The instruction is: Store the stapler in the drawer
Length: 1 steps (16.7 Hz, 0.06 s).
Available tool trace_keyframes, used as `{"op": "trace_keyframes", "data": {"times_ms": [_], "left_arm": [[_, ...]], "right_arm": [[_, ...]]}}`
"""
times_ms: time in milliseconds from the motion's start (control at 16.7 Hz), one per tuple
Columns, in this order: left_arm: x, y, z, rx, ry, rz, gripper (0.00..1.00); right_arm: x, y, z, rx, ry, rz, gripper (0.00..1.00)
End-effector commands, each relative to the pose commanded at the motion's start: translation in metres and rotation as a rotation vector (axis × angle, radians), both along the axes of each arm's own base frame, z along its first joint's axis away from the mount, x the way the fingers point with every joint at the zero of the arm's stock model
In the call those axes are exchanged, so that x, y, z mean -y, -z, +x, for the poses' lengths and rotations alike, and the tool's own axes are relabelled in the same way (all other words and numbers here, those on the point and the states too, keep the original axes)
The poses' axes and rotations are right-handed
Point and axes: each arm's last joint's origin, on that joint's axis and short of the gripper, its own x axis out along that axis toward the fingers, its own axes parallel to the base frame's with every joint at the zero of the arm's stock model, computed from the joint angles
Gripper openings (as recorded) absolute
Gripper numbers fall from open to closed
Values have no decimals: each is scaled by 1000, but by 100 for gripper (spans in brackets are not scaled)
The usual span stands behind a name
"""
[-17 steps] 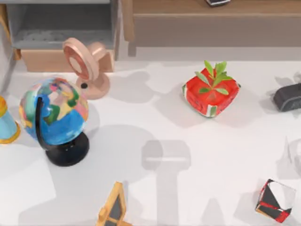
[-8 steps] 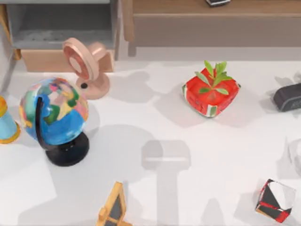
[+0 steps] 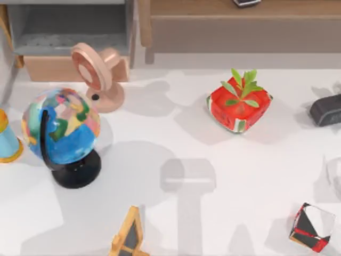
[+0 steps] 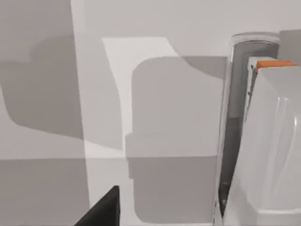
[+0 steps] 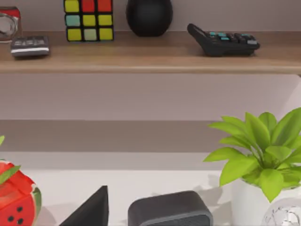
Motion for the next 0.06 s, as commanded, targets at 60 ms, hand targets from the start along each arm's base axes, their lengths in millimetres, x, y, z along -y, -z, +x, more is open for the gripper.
{"op": "trace_keyframes", "data": {"times_ms": [60], "left_arm": [[0,0,0,0,0,0,100]], "right_arm": [[0,0,0,0,0,0,100]]}}
